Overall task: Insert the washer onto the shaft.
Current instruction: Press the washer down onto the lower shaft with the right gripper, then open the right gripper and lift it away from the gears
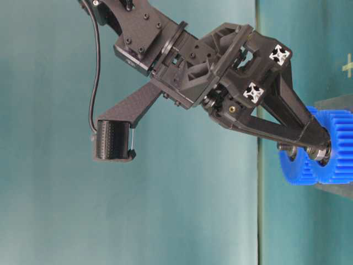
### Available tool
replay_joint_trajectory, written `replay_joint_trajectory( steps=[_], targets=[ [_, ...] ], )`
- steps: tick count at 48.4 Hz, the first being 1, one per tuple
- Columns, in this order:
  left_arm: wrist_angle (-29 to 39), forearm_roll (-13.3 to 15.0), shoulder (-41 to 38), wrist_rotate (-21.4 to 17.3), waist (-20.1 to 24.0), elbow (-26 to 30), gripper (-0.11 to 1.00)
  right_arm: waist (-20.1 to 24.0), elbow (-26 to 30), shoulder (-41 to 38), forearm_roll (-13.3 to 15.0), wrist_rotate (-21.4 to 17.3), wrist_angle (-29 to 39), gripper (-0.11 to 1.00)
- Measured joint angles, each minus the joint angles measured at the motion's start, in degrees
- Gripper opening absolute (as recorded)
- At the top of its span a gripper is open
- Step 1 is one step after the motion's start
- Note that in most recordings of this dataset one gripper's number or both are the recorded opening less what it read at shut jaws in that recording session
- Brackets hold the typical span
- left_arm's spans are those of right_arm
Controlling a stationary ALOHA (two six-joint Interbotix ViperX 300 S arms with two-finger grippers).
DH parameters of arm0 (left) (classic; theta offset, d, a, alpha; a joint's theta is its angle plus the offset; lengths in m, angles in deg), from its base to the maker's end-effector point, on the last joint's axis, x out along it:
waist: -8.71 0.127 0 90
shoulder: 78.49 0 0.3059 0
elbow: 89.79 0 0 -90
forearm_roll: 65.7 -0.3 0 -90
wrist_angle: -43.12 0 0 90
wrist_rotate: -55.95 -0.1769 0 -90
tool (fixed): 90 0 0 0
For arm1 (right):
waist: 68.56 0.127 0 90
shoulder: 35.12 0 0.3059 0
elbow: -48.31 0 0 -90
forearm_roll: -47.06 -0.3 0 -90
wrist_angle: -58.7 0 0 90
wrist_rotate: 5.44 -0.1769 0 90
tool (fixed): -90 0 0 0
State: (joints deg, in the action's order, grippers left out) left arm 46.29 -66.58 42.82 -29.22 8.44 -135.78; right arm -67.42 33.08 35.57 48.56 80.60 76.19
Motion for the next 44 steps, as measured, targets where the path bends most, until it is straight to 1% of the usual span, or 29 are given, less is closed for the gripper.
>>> replay_joint_trajectory(
  steps=[2,4,6,10,12,13,18,22,35,44],
  targets=[
    [-0.09,0.00,0.00,0.00,0.00,0.00,0.00,0.00,0.09,0.00,0.00,0.09,0.00,0.33],
    [-0.09,0.00,0.00,0.00,0.00,0.00,0.00,0.00,0.09,0.00,0.00,0.00,0.00,0.39],
    [-0.09,0.09,0.00,0.00,0.00,0.00,0.00,-0.26,0.26,0.00,-0.09,0.00,0.00,0.53],
    [-0.09,0.00,0.00,0.00,0.00,0.00,0.00,-0.53,0.62,0.00,0.00,0.09,0.00,0.77],
    [0.00,0.00,0.09,-0.09,0.00,0.00,0.00,-0.70,0.70,0.00,0.00,0.09,0.00,0.86],
    [0.00,0.00,0.00,-0.09,0.00,0.00,0.00,-0.79,0.70,0.00,0.00,0.09,-0.09,0.87],
    [-0.09,0.00,0.00,-0.09,0.00,0.00,0.00,-0.88,0.70,0.00,0.00,0.44,-0.79,0.79],
    [-0.09,0.00,0.00,-0.09,0.00,0.00,0.00,-0.79,0.70,0.09,0.00,0.88,-1.05,0.76],
    [0.00,0.09,-0.53,-0.26,-0.09,0.00,0.00,-0.97,0.26,1.58,0.00,1.23,-1.05,0.75],
    [0.09,0.00,-1.14,-0.53,-0.44,0.00,0.00,-2.29,-2.02,4.83,0.00,1.05,-1.05,0.75]
  ],
)
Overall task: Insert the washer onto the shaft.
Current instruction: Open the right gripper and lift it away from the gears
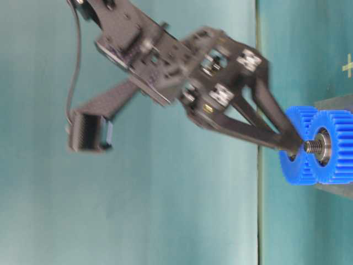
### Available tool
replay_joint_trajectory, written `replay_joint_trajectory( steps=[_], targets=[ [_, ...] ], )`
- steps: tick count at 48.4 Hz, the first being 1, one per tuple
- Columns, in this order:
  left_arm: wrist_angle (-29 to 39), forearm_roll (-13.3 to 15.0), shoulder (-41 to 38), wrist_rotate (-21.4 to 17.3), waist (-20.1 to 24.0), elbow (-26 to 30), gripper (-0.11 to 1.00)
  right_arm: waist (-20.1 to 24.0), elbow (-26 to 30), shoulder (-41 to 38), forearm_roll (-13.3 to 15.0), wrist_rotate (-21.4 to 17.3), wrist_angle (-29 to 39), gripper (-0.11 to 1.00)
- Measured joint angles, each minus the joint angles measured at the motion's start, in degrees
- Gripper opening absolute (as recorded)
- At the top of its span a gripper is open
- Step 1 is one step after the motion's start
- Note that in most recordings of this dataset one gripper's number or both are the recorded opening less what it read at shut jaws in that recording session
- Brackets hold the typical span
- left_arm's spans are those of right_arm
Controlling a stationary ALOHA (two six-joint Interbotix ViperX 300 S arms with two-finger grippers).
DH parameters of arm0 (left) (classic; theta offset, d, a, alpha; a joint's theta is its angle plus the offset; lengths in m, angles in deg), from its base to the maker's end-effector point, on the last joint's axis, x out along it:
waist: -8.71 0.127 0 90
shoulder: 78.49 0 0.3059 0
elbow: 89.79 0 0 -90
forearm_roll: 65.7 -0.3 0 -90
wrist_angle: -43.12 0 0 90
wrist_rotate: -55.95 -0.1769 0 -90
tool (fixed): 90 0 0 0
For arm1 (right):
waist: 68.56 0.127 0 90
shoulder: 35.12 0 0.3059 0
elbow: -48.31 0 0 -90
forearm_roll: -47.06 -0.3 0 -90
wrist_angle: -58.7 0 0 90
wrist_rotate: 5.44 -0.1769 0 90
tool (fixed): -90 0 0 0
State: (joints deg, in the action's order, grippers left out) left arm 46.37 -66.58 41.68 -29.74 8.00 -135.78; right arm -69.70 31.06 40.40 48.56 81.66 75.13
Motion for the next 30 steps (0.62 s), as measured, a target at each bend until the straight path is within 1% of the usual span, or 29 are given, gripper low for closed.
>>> replay_joint_trajectory(
  steps=[6,18,30],
  targets=[
    [-0.09,0.09,0.18,-0.18,0.00,0.00,0.00,-0.79,-2.37,3.25,0.00,0.18,0.00,0.74],
    [0.09,0.00,0.53,-0.18,-0.44,-0.53,0.00,-1.41,-6.94,9.58,0.00,0.00,1.85,0.69],
    [0.18,0.00,0.97,-0.26,-0.62,-0.88,0.00,-1.41,-9.58,12.83,0.00,0.00,2.46,0.69]
  ],
)
